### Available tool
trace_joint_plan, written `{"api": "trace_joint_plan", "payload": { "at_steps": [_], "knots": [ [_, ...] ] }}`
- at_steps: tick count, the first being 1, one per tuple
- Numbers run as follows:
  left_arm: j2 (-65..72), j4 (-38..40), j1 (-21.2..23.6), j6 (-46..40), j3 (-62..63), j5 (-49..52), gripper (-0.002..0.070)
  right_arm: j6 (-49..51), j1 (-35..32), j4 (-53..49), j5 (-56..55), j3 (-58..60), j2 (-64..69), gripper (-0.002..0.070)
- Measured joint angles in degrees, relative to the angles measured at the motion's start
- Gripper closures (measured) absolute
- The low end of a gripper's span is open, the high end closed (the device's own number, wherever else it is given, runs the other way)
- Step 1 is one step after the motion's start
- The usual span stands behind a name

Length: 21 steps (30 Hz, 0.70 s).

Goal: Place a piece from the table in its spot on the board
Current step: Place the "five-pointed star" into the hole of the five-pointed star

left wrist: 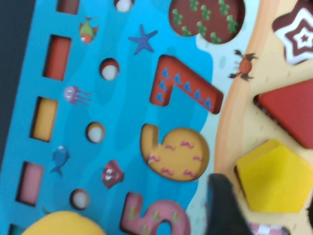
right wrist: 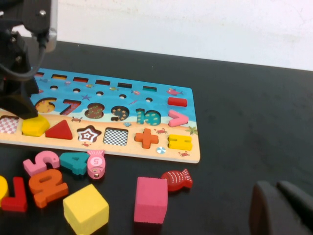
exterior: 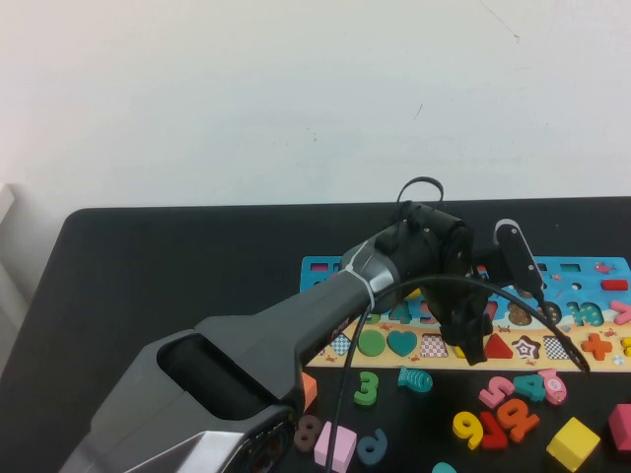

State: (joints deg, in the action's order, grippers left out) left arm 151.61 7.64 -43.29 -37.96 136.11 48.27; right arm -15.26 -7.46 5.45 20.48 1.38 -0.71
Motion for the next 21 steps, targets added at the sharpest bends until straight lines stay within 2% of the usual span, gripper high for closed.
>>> {"api": "trace_joint_plan", "payload": {
  "at_steps": [2, 6, 8, 12, 21],
  "knots": [
    [0.0, 1.19, -0.13, 0.61, 0.0, -1.06, 0.0403, 0.0, 0.0, 0.0, 0.0, 0.0, 0.0, 0.0657],
    [0.23, 2.84, -0.78, 0.84, 0.0, -4.93, 0.0594, 0.0, 0.0, 0.0, 0.0, 0.0, 0.0, 0.0657],
    [0.61, 3.1, -1.08, 0.84, 0.0, -6.8, 0.0638, 0.0, 0.0, 0.0, 0.0, 0.0, 0.0, 0.0657],
    [1.76, 3.46, -1.32, 0.97, 0.0, -8.84, 0.0668, 0.0, 0.0, 0.0, 0.0, 0.0, 0.0, 0.0657],
    [3.74, 3.46, -1.32, 0.97, 0.0, -8.18, 0.0675, 0.0, 0.0, 0.0, 0.0, 0.0, 0.0, 0.0657]
  ]
}}
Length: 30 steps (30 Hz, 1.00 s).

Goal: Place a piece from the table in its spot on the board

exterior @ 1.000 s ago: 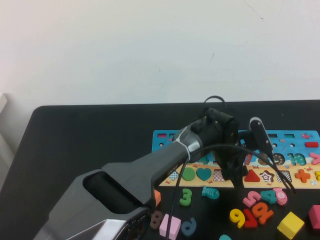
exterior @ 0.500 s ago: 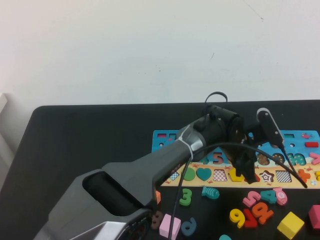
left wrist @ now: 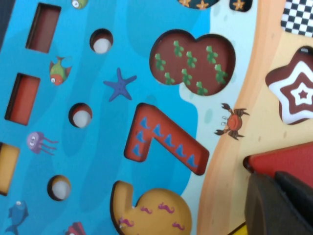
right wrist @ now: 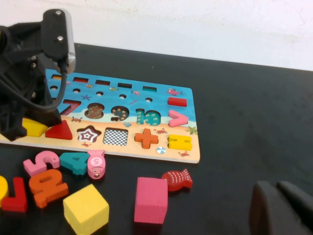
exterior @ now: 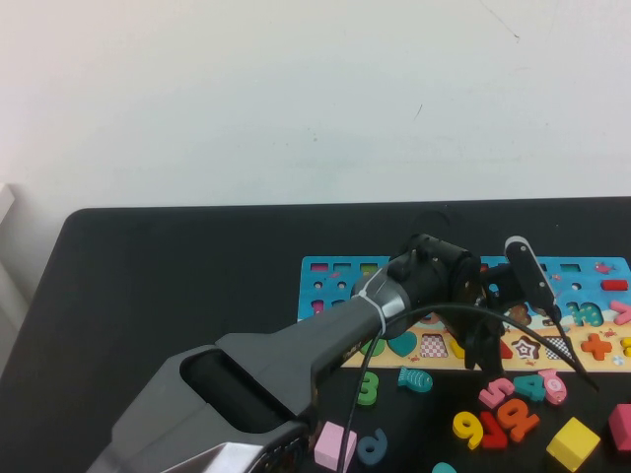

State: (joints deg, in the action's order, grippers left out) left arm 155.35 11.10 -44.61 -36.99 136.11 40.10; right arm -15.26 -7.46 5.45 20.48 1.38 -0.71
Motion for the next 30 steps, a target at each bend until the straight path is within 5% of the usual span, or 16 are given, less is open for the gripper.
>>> {"api": "trace_joint_plan", "payload": {
  "at_steps": [16, 30],
  "knots": [
    [-7.24, -0.38, 0.0, 0.0, 0.13, 1.57, 0.0675, 0.0, 0.0, 0.0, 0.0, 0.0, 0.0, 0.0657],
    [-22.1, 1.77, 2.67, 0.03, -0.67, 17.81, 0.0675, 0.0, 0.0, 0.0, 0.0, 0.0, 0.0, 0.0657]
  ]
}}
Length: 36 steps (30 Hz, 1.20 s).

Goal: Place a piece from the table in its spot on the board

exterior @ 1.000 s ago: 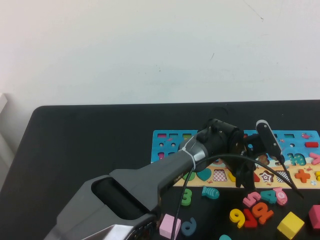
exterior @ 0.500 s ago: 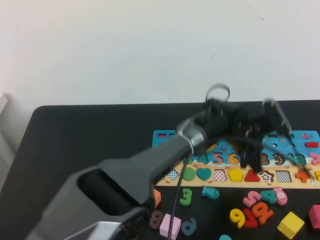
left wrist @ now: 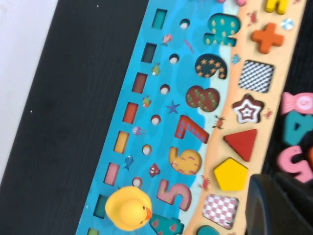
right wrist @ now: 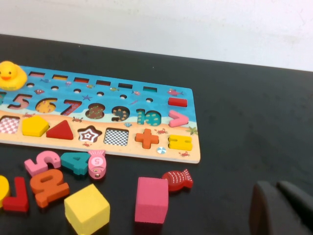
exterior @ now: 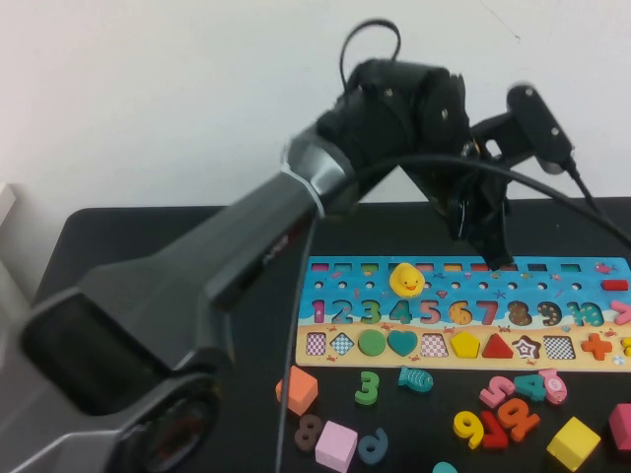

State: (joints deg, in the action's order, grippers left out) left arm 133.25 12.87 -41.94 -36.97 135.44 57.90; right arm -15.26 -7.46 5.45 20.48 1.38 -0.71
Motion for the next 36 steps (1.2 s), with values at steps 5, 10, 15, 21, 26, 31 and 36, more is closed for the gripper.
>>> {"api": "trace_joint_plan", "payload": {
  "at_steps": [5, 10, 15, 21, 26, 31, 36],
  "knots": [
    [-8.04, 2.57, 0.0, -1.38, -9.29, -3.88, 0.0675, 0.0, 0.0, 0.0, 0.0, 0.0, 0.0, 0.0657],
    [-23.35, 3.61, 0.0, -1.86, -27.79, -16.6, 0.0676, 0.0, 0.0, 0.0, 0.0, 0.0, 0.0, 0.0657],
    [-40.3, 5.26, 0.0, -1.71, -50.35, -29.58, 0.0676, 0.0, 0.0, 0.0, 0.0, 0.0, 0.0, 0.0657],
    [-58.13, 5.4, 0.0, 1.04, -70.68, -40.91, 0.0676, 0.0, 0.0, 0.0, 0.0, 0.0, 0.0, 0.0657],
    [-69.94, 5.4, 0.0, 4.35, -80.54, -42.72, 0.0676, 0.0, 0.0, 0.0, 0.0, 0.0, 0.0, 0.0658],
    [-77.89, 5.4, 0.0, 5.8, -87.52, -41.38, 0.0676, 0.0, 0.0, 0.0, 0.0, 0.0, 0.0, 0.0657],
    [-81.82, 2.05, 0.04, 6.21, -91.27, -37.33, 0.0676, 0.0, 0.0, 0.0, 0.0, 0.0, 0.0, 0.0657]
  ]
}}
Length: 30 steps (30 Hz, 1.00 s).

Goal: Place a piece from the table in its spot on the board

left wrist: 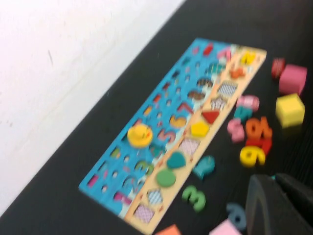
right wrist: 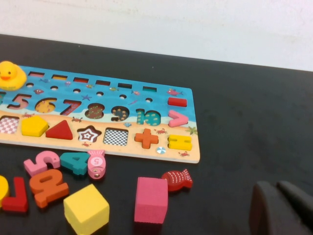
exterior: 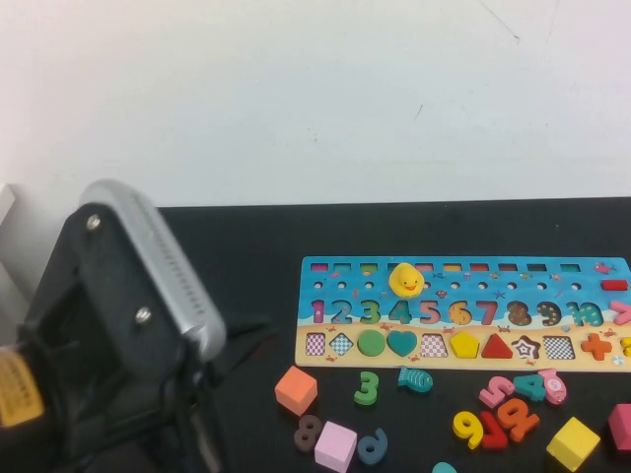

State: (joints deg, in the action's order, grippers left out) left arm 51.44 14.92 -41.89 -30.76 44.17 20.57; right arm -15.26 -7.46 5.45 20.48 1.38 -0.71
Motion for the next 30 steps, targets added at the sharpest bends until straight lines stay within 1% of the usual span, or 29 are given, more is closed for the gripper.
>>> {"api": "trace_joint_plan", "payload": {
  "at_steps": [3, 8, 11, 13, 17, 19, 24, 26, 30],
  "knots": [
    [-2.87, -4.5, 1.01, 3.09, -0.16, 2.94, 0.0676, 0.0, 0.0, 0.0, 0.0, 0.0, 0.0, 0.0657],
    [-10.42, -14.35, 4.45, 13.85, -0.59, 8.35, 0.0676, 0.0, 0.0, 0.0, 0.0, 0.0, 0.0, 0.0657],
    [-15.64, -20.49, 6.08, 19.58, -3.8, 7.63, 0.0676, 0.0, 0.0, 0.0, 0.0, 0.0, 0.0, 0.0657],
    [-19.48, -23.36, 7.93, 23.32, -8.21, 4.42, 0.0676, 0.0, 0.0, 0.0, 0.0, 0.0, 0.0, 0.0657],
    [-28.2, -24.65, 15.03, 29.52, -17.48, -1.83, 0.0676, 0.0, 0.0, 0.0, 0.0, 0.0, 0.0, 0.0657],
    [-33.46, -24.54, 19.91, 31.21, -21.55, -2.99, 0.0676, 0.0, 0.0, 0.0, 0.0, 0.0, 0.0, 0.0657],
    [-45.09, -24.19, 30.53, 32.33, -29.03, -3.67, 0.0676, 0.0, 0.0, 0.0, 0.0, 0.0, 0.0, 0.0657],
    [-49.0, -22.67, 34.49, 32.33, -31.58, -3.44, 0.0676, 0.0, 0.0, 0.0, 0.0, 0.0, 0.0, 0.0657],
    [-51.97, -18.18, 40.44, 31.47, -34.91, -2.63, 0.0676, 0.0, 0.0, 0.0, 0.0, 0.0, 0.0, 0.0657]
  ]
}}
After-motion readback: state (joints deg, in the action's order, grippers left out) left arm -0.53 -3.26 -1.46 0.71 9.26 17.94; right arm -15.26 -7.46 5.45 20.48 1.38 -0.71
